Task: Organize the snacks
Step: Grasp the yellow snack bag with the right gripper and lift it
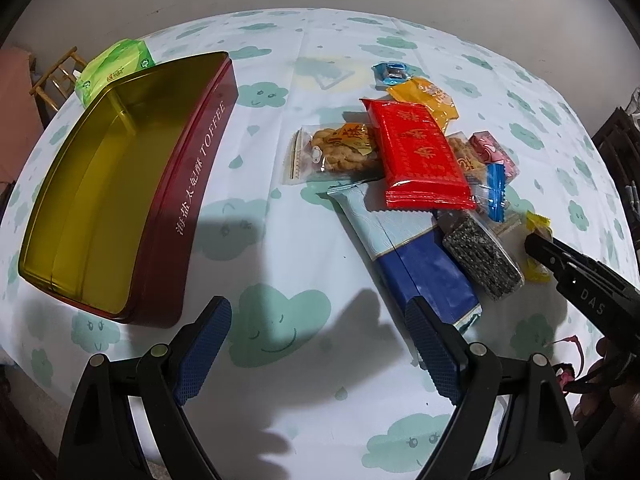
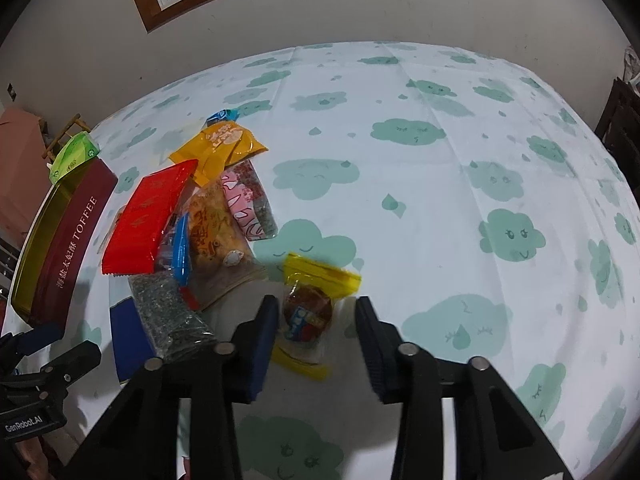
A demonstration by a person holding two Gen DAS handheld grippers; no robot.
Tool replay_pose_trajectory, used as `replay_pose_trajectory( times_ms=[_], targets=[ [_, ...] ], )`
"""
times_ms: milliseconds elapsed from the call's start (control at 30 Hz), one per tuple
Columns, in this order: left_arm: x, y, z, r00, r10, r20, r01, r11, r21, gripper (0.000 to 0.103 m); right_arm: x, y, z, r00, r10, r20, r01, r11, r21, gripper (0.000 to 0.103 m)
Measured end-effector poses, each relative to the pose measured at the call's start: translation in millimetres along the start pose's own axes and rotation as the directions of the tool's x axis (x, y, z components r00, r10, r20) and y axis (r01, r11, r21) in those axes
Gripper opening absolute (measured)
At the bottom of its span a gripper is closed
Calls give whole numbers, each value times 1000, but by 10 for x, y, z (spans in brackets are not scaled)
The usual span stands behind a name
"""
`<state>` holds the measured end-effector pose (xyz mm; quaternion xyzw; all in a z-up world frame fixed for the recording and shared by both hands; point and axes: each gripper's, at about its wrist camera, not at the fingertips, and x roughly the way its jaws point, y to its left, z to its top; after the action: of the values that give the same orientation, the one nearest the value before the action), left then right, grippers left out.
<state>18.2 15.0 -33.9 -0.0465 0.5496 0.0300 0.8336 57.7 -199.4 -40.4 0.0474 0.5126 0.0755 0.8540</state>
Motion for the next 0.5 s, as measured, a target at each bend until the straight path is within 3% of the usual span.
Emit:
replay_pose_trajectory(
  times_ms=[167, 500],
  targets=[
    [11, 9, 38, 1000, 8, 5, -8, 1000, -4, 86, 43, -5, -1, 1000, 5, 4, -5, 1000, -14, 26],
    [19, 0, 100, 1000, 24, 11, -24, 1000, 1, 86, 51, -157, 41, 999, -26, 32, 26, 1000, -13, 26]
  ],
)
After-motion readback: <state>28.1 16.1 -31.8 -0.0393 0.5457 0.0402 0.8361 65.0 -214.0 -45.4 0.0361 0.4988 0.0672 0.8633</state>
